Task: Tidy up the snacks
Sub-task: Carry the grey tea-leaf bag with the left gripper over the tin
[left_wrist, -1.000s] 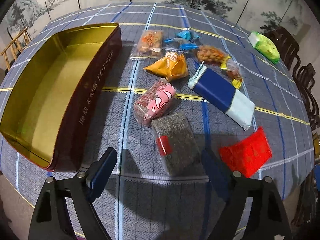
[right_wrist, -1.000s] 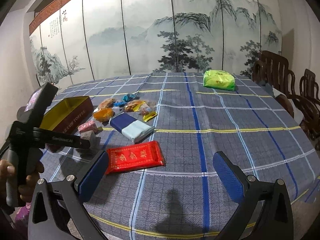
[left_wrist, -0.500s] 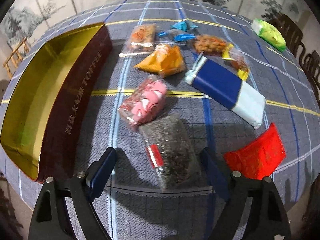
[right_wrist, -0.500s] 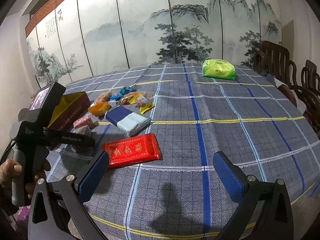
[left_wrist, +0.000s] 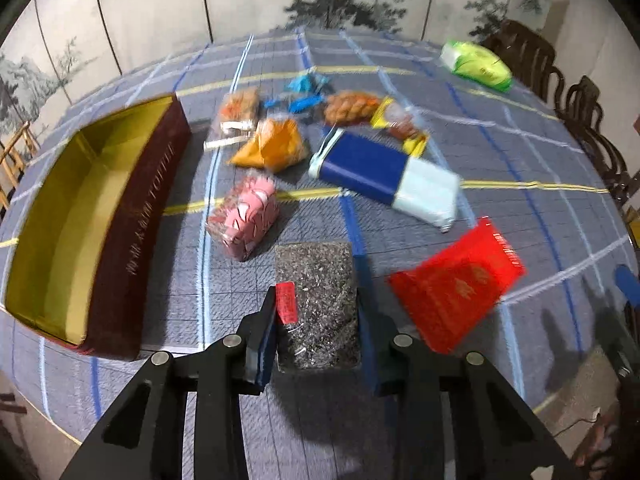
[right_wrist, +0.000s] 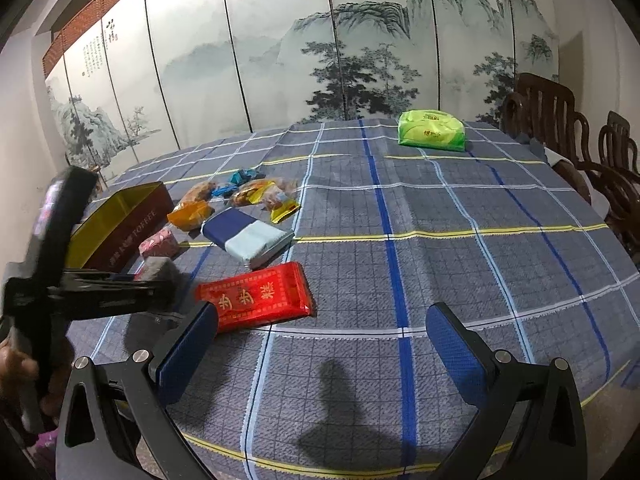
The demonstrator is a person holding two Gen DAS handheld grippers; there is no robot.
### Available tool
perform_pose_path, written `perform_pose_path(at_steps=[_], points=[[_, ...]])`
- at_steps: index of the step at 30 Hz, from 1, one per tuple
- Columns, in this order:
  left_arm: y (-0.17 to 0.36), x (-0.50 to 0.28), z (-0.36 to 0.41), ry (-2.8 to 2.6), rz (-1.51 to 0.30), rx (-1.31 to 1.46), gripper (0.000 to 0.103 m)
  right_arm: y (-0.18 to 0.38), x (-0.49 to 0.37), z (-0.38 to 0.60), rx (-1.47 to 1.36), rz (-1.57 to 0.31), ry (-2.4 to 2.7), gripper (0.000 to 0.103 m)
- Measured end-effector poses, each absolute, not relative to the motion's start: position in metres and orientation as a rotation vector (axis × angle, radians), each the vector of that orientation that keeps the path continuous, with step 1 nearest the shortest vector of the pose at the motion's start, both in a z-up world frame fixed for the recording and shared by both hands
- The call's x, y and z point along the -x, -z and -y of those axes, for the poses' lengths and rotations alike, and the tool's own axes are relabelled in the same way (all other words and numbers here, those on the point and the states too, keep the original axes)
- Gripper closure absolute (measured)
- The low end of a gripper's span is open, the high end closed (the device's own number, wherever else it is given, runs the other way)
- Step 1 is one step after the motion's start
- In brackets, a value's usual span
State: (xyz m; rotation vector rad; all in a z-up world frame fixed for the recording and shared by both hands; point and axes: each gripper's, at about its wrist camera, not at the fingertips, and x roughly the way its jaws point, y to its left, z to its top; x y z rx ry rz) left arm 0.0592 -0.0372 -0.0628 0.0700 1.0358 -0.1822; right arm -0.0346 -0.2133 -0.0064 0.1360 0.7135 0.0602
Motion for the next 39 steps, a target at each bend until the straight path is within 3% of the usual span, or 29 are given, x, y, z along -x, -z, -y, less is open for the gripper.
perform_pose_path(at_steps=[13, 39], points=[[0.008, -0.035, 0.015, 0.193, -0.942, -0.033, 0.072, 0.000, 0.040, 0.194, -0.089, -0.716, -0.093, 0.000], [-0.010, -0.047, -0.029, 0.079, -0.889, -0.031, 0.071, -0.001, 0.042, 0.176, -0.039, -0.749, -0.127, 0.000]])
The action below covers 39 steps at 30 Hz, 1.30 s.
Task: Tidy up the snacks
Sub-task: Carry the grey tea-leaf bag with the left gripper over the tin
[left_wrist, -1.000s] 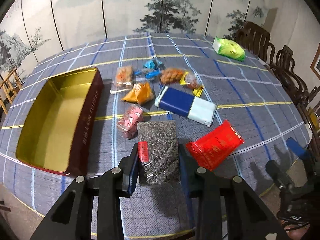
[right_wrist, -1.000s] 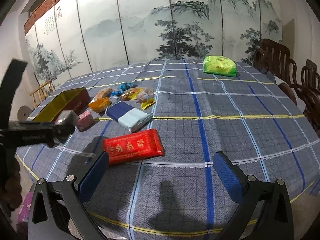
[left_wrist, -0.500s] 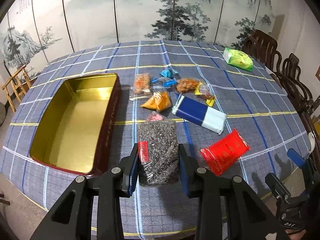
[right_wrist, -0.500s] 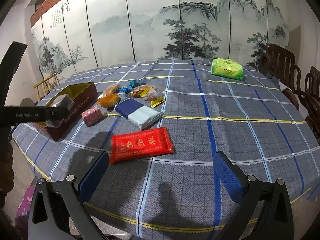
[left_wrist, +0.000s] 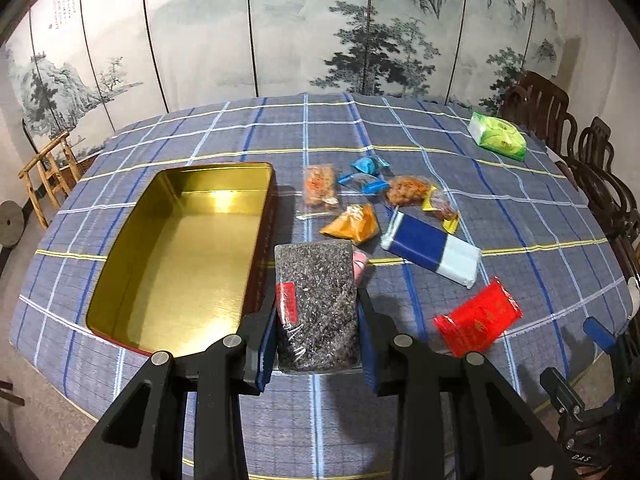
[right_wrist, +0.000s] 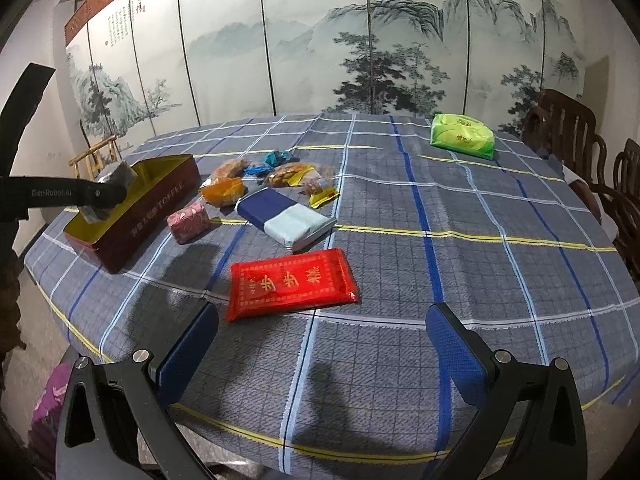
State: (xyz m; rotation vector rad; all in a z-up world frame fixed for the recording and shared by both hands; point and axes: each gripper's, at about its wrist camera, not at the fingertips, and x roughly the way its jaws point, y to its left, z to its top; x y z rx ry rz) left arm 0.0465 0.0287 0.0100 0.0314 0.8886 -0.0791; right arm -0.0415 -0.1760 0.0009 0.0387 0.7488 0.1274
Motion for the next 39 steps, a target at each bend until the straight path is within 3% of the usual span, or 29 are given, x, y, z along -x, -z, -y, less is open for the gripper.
perform_pose_path(at_steps=[15, 39], points=[[-0.014, -0.087, -0.096, -0.037, -0.900, -0.062, 0.071, -0.003, 0.039, 0.155, -0.009, -0.764, -0.199, 0.000], [0.056, -0.226, -0.182, -0.050, -1.112, -0.125, 0.071, -0.009, -0.040, 0.062, 0.128, -0.816, -0.402, 0.000]])
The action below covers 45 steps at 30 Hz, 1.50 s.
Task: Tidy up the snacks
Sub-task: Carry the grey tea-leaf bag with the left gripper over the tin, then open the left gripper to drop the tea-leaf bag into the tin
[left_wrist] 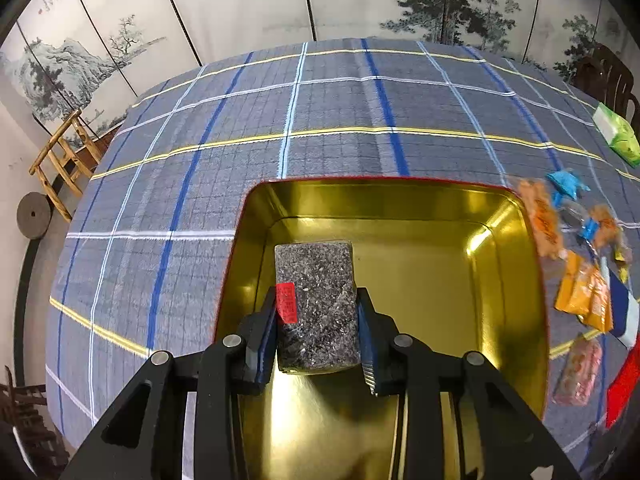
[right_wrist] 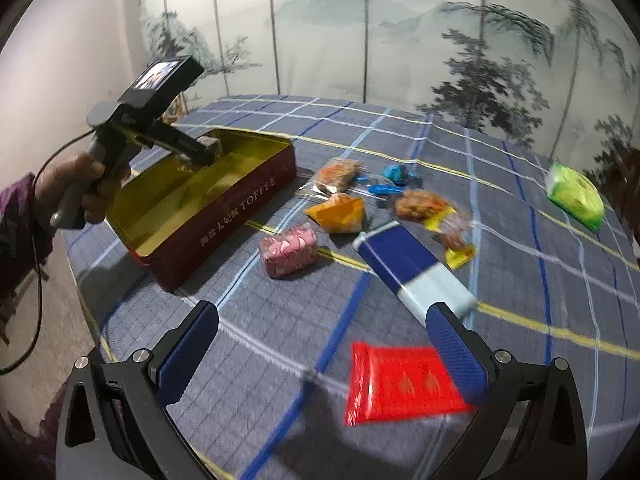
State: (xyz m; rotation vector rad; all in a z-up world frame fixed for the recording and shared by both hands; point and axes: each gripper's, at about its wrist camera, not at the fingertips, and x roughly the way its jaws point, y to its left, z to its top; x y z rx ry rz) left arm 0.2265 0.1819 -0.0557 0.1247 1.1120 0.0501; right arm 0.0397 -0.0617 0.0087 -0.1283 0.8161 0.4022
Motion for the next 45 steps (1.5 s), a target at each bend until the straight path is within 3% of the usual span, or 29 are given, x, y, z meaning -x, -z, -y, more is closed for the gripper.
perform_pose_path(at_steps=[11, 13, 20, 22, 38, 45], points=[[0.060, -0.241, -0.185, -0.059, -1.087, -0.183, 0.067, 0.010, -0.084, 0.041, 0.153, -0.869, -0.440, 0.000], [0.057, -0.241, -0.185, -0.064, -1.075, -0.182, 0.054, 0.011, -0.089, 0.039, 0.155, -0.871, -0.446, 0.000], [0.033, -0.215, -0.185, -0.039, -1.024, -0.116, 0.039, 0.013, -0.098, 0.025, 0.188, -0.861, -0.503, 0.000], [0.025, -0.198, -0.184, -0.031, -1.007, -0.093, 0.023, 0.017, -0.103, 0.020, 0.211, -0.866, -0.524, 0.000], [0.006, -0.089, -0.201, -0.089, -0.973, 0.033, 0.023, 0.029, -0.129, 0.009, 0.245, -0.903, -0.660, 0.002], [0.012, -0.075, -0.192, -0.085, -0.990, -0.003, 0.023, 0.042, -0.138, -0.003, 0.339, -0.935, -0.685, 0.027]])
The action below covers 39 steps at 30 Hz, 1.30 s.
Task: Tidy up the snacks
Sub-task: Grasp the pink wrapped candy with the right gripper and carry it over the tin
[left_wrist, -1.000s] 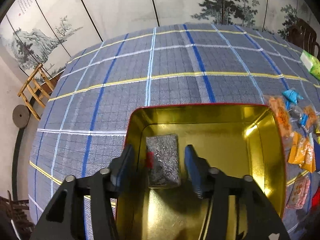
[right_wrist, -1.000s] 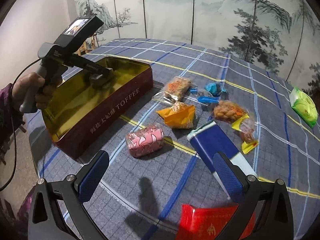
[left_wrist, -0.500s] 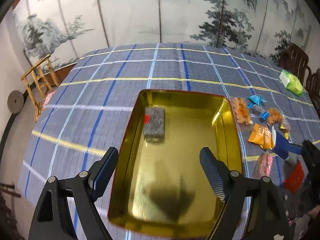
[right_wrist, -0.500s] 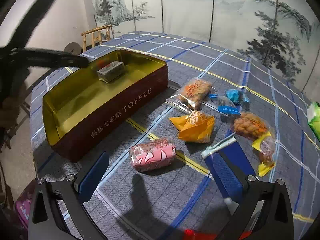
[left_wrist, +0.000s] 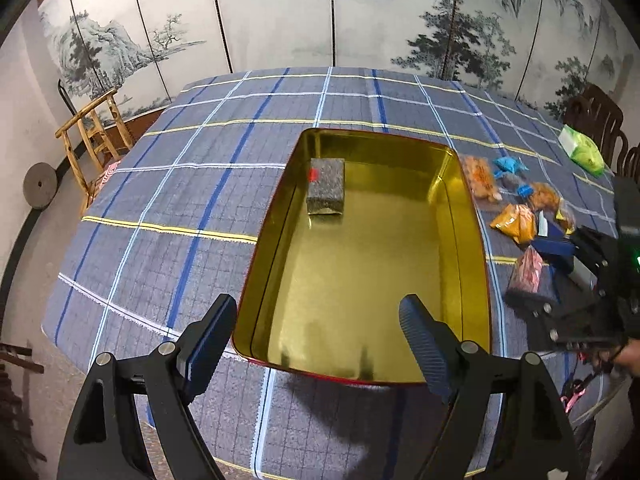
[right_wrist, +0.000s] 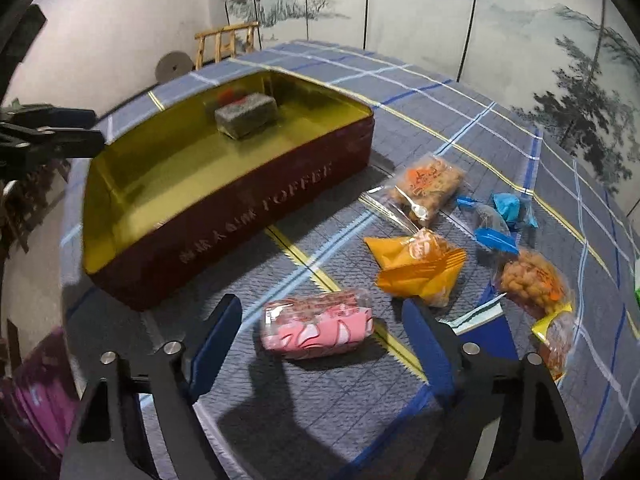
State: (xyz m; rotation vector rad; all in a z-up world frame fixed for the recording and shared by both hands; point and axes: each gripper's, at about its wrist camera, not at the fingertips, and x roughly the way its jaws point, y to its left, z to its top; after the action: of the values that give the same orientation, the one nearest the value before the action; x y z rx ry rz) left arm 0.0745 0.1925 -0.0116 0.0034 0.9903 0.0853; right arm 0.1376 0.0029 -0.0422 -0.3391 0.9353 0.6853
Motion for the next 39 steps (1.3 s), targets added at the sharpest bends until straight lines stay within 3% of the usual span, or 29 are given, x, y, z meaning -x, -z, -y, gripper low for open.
perform_pose_path(at_steps=[1, 2, 9, 17, 25, 39], points=[[0.012, -0.074, -0.191, -0.086, -0.993, -0.003, 0.023, 0.044, -0.140, -0.003, 0.342, -0.943, -0.692, 0.034], [0.012, -0.073, -0.191, -0.085, -0.995, 0.000, 0.023, 0.047, -0.142, -0.003, 0.339, -0.960, -0.702, 0.051], [0.001, -0.062, -0.188, -0.075, -0.968, 0.010, 0.023, 0.036, -0.135, -0.001, 0.276, -0.986, -0.703, 0.054], [-0.012, -0.047, -0.183, -0.081, -0.929, -0.012, 0.023, -0.014, -0.106, -0.008, 0.228, -0.873, -0.746, 0.054], [-0.015, -0.039, -0.185, -0.108, -0.931, -0.032, 0.022, -0.047, -0.137, -0.055, 0.267, -0.797, -0.798, 0.054], [-0.008, -0.035, -0.190, -0.146, -0.931, -0.095, 0.015, -0.015, -0.204, -0.113, 0.343, -0.882, -0.793, 0.054]])
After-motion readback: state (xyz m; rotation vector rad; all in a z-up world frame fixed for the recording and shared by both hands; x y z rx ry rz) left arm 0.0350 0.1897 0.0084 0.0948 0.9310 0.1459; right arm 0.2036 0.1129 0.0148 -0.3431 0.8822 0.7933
